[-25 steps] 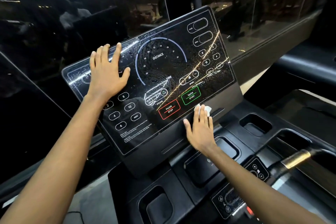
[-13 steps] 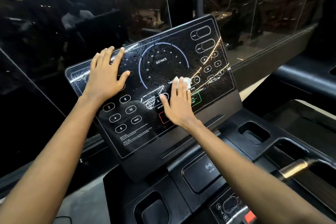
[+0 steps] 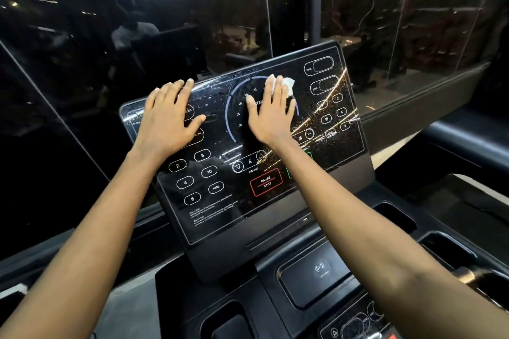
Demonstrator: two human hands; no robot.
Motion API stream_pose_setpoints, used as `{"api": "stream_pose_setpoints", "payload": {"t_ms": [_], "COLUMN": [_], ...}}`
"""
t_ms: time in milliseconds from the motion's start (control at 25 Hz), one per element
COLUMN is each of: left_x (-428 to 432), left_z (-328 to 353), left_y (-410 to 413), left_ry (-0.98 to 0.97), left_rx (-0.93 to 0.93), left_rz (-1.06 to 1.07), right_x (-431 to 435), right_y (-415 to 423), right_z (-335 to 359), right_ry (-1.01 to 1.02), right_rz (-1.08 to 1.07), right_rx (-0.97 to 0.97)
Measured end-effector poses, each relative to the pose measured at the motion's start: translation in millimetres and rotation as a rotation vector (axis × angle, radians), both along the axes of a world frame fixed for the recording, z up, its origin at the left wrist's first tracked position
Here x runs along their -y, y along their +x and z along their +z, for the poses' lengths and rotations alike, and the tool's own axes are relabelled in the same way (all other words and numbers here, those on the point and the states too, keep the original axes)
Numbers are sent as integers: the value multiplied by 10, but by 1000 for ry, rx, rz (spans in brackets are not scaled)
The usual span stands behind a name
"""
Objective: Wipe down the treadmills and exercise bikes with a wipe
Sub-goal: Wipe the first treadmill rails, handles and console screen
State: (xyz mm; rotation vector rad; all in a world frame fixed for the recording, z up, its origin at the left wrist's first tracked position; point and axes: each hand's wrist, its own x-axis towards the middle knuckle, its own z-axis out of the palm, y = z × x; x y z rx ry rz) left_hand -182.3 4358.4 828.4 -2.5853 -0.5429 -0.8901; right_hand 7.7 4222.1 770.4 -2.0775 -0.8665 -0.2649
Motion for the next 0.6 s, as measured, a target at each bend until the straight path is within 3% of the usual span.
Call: {"api": "stream_pose_setpoints", "payload": {"t_ms": [200, 360, 600], "left_x": [-4, -11, 82], "left_z": [-30, -95, -331], "left_y": [-62, -158, -379], "left_ry": [-11, -62, -206], "left_rx": [42, 107, 265], "left_rz": [39, 87, 190], "right_x": [-142, -135, -107], "right_y": [-6, 25, -297], "right_z": [181, 208, -4], "right_ry": [-48, -7, -100], "right_rz": [134, 89, 349], "right_rx": [209, 178, 417]}}
